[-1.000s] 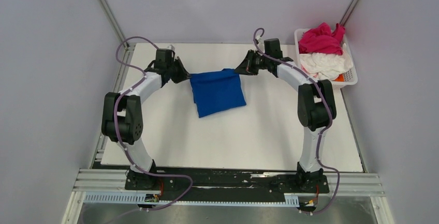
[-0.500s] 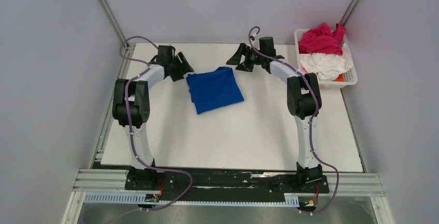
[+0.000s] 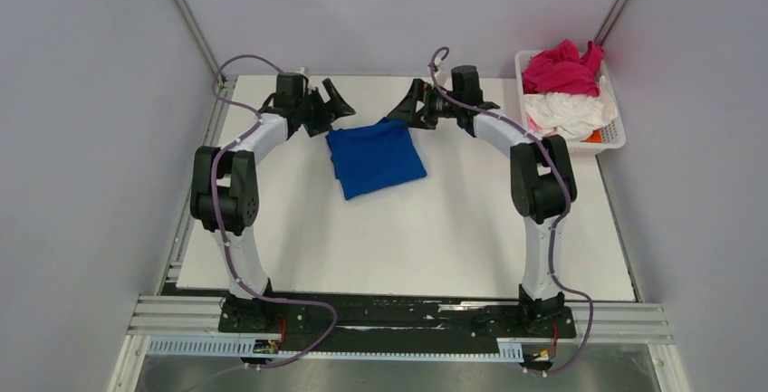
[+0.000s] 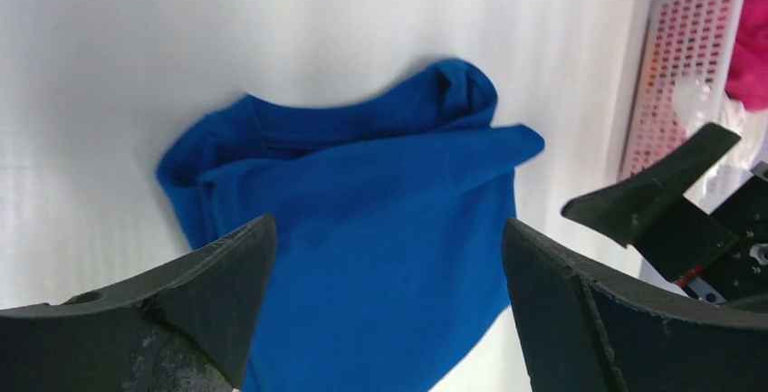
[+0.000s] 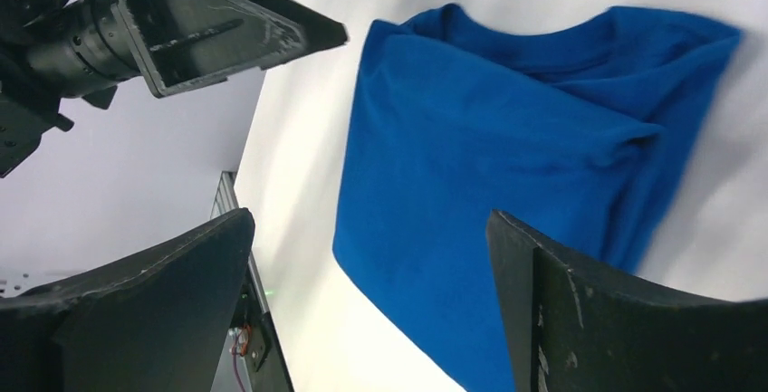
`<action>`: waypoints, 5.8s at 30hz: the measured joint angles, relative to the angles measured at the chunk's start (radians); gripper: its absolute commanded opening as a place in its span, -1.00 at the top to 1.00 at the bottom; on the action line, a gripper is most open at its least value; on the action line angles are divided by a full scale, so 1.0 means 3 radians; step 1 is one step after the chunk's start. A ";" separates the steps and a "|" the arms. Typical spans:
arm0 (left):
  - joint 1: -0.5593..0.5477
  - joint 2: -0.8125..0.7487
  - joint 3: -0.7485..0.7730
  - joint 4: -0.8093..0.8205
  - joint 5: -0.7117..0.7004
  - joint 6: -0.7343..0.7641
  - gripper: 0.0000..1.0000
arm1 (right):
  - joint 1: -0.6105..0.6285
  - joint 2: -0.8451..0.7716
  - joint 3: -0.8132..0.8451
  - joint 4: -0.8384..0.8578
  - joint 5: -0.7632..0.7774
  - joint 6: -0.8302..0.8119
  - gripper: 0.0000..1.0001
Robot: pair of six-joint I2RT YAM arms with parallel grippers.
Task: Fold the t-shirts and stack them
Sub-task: Smooth out wrinkles on the folded tshirt, then put the neatly folded tshirt into the corner of the board with the left arm, then reset both arms
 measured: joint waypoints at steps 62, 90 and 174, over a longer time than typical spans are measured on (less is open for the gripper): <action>-0.0371 -0.0585 -0.1637 0.0454 0.0326 -0.0131 -1.00 | 0.0278 -0.0200 -0.1606 0.1097 0.0018 0.0800 -1.00; -0.0092 -0.0348 -0.0825 -0.0515 -0.0610 0.0285 -0.31 | 0.0056 -0.2305 -0.2453 0.0239 0.1244 0.0070 -1.00; -0.0752 -0.1614 -0.1372 -0.0373 -0.1895 0.0760 -1.00 | -0.0186 -0.3627 -0.3457 -0.0281 0.2859 0.0058 -1.00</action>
